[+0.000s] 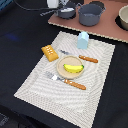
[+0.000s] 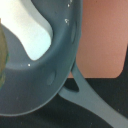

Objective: Interact with the objects in diverse but meaningful ways.

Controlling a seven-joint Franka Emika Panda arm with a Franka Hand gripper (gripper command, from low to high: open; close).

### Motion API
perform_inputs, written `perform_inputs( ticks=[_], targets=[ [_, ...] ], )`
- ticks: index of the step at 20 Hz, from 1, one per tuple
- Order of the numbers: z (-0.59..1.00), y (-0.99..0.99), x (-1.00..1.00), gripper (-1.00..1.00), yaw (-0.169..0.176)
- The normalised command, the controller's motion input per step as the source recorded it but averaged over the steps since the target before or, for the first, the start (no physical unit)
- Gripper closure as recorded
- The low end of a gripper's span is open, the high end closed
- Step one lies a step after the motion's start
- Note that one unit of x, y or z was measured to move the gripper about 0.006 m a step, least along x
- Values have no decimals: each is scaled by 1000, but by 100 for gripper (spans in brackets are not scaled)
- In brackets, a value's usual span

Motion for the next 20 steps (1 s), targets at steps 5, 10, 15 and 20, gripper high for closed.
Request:
perform_inputs(
  ticks=[5, 10, 15, 20],
  targets=[
    [-234, -2, -100, -100, -103],
    [-166, 0, -14, -100, -75],
    [-209, 0, -48, -100, -66],
    [-257, 0, -75, -100, -44]
  ],
)
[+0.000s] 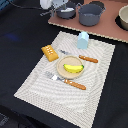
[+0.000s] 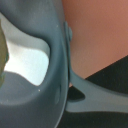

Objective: Interact with the objects in diverse but meaningful ways.

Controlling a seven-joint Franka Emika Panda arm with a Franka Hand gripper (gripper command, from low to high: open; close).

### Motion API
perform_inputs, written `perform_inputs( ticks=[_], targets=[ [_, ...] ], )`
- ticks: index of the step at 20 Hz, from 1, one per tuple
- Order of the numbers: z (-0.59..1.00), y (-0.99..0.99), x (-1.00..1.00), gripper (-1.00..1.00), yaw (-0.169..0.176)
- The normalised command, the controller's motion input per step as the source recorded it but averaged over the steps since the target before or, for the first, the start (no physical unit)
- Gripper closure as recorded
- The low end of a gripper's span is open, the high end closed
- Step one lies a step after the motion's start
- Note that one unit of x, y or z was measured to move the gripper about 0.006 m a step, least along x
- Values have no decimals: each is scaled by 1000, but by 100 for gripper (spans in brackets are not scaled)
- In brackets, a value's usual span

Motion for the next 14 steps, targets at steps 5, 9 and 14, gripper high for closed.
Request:
perform_inputs(
  ticks=[5, 9, 14],
  targets=[
    [-265, 0, -81, -100, -38],
    [-276, 2, -63, 100, -35],
    [-254, 29, -41, 100, -31]
  ],
)
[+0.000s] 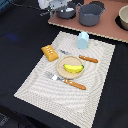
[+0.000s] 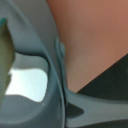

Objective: Interact with the objects in diverse but meaningful ways.

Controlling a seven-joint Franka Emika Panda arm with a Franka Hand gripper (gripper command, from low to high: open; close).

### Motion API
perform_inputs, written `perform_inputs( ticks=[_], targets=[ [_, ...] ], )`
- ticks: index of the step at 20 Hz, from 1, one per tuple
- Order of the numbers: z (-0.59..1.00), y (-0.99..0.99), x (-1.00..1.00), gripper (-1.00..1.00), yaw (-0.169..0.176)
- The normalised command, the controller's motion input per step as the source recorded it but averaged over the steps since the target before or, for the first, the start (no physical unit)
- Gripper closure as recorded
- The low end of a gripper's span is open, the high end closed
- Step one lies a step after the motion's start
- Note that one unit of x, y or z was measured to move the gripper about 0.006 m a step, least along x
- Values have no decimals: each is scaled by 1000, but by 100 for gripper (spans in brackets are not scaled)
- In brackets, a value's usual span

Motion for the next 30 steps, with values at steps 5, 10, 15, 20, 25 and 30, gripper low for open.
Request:
perform_inputs(
  ticks=[5, 10, 15, 20, 25, 30],
  targets=[
    [-245, 44, -28, 100, -28],
    [-235, 77, -5, 100, -13],
    [-251, 14, -404, 100, 32],
    [-223, -254, -878, 100, 59],
    [-245, -343, -935, 100, 32],
    [-214, -387, -933, 100, 33]
  ],
)
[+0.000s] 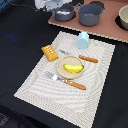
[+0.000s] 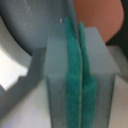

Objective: Interact with the objects in diverse but meaningful ways.

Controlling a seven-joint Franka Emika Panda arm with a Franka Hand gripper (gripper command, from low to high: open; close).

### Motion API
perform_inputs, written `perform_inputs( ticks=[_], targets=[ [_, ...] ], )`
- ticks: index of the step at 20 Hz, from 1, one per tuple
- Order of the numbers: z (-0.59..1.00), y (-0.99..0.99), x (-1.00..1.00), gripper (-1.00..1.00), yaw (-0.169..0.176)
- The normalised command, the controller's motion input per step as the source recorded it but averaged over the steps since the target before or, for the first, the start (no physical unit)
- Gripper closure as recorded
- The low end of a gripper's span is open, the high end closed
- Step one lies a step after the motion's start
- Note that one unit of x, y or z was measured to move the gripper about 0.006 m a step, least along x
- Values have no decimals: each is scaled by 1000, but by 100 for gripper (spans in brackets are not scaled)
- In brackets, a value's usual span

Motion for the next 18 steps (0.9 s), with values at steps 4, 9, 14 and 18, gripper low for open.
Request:
perform_inputs(
  ticks=[4, 9, 14, 18],
  targets=[
    [-35, -819, -493, 100, -8],
    [387, -894, -37, 100, -59],
    [639, -959, 63, 100, -40],
    [427, -942, -9, 100, -26]
  ],
)
